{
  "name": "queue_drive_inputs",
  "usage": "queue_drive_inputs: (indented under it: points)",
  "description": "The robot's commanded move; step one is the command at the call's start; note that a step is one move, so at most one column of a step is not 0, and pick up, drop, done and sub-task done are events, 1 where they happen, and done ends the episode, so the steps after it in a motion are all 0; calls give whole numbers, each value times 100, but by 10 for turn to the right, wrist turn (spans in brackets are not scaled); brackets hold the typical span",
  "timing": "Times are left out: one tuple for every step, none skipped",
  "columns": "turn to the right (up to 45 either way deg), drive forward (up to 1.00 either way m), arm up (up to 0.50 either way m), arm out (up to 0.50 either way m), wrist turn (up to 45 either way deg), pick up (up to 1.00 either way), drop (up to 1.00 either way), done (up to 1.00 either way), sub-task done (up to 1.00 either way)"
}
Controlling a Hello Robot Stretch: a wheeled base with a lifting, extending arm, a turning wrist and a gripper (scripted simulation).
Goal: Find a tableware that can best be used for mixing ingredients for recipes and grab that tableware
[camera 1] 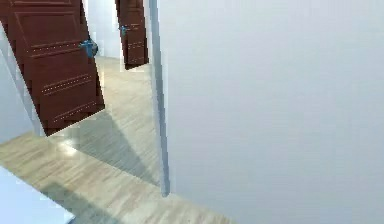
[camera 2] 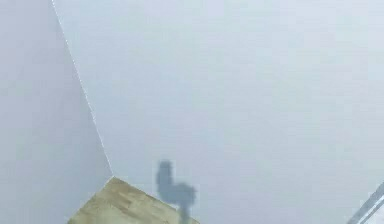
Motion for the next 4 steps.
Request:
queue_drive_inputs:
  points:
    - [0, 50, 0, 0, 0, 0, 0, 0, 0]
    - [-240, 0, 0, 0, 0, 0, 0, 0, 0]
    - [0, 35, 0, 0, 0, 0, 0, 0, 0]
    - [-450, 0, 0, 0, 0, 0, 0, 0, 0]
